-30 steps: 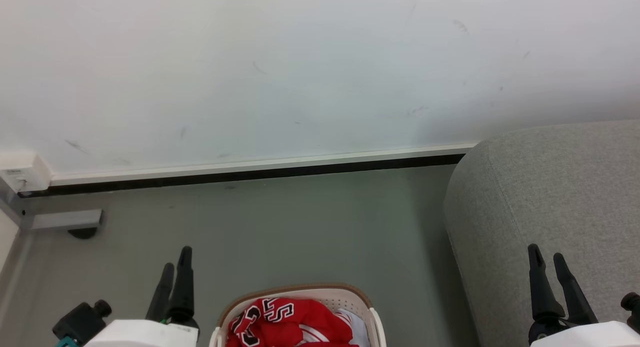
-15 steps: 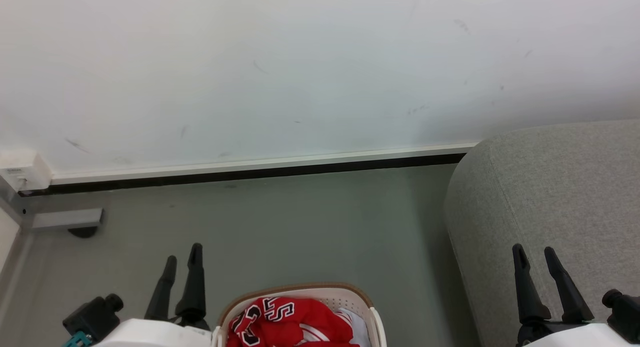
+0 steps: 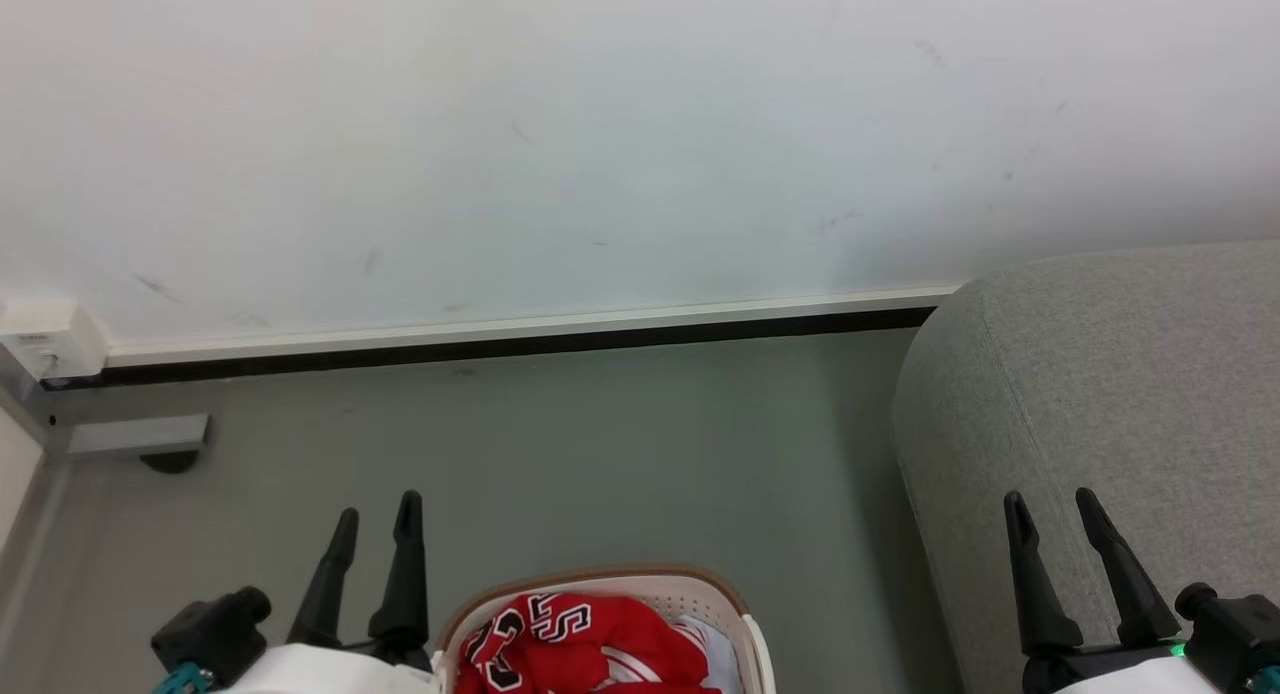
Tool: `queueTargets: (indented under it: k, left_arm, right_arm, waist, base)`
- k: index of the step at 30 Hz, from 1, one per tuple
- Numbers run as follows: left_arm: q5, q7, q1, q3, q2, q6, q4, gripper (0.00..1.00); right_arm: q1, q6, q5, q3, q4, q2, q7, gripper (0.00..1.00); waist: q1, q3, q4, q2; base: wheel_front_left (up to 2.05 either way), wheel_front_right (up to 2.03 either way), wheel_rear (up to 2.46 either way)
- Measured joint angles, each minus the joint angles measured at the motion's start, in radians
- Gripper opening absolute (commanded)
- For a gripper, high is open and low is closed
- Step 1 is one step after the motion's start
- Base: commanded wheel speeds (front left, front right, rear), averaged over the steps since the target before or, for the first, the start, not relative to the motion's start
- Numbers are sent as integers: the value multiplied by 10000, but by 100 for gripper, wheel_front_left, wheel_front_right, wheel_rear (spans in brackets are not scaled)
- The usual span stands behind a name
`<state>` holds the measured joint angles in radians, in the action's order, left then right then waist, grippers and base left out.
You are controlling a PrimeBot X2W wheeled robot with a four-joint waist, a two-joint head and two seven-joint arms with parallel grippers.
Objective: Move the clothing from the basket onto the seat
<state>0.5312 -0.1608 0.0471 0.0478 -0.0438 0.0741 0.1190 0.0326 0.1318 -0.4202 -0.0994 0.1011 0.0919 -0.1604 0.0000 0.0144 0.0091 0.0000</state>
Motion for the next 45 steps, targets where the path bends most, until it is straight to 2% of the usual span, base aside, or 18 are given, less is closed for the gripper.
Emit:
queueTargets:
  k: [13, 45]
  left_arm:
    - [-1275, -341, -74, 119, -6, 58, 102, 100]
    - [-3561, -965, -236, 268, -21, 176, 895, 100]
  right_arm:
    - [-148, 0, 1106, -104, -61, -15, -345, 100]
    - [-422, 0, 2370, 96, 612, -270, -963, 100]
  waist:
    - [0, -4, 39, 1]
    - [0, -11, 79, 0]
  base:
    - [0, 0, 0]
    - [0, 0, 0]
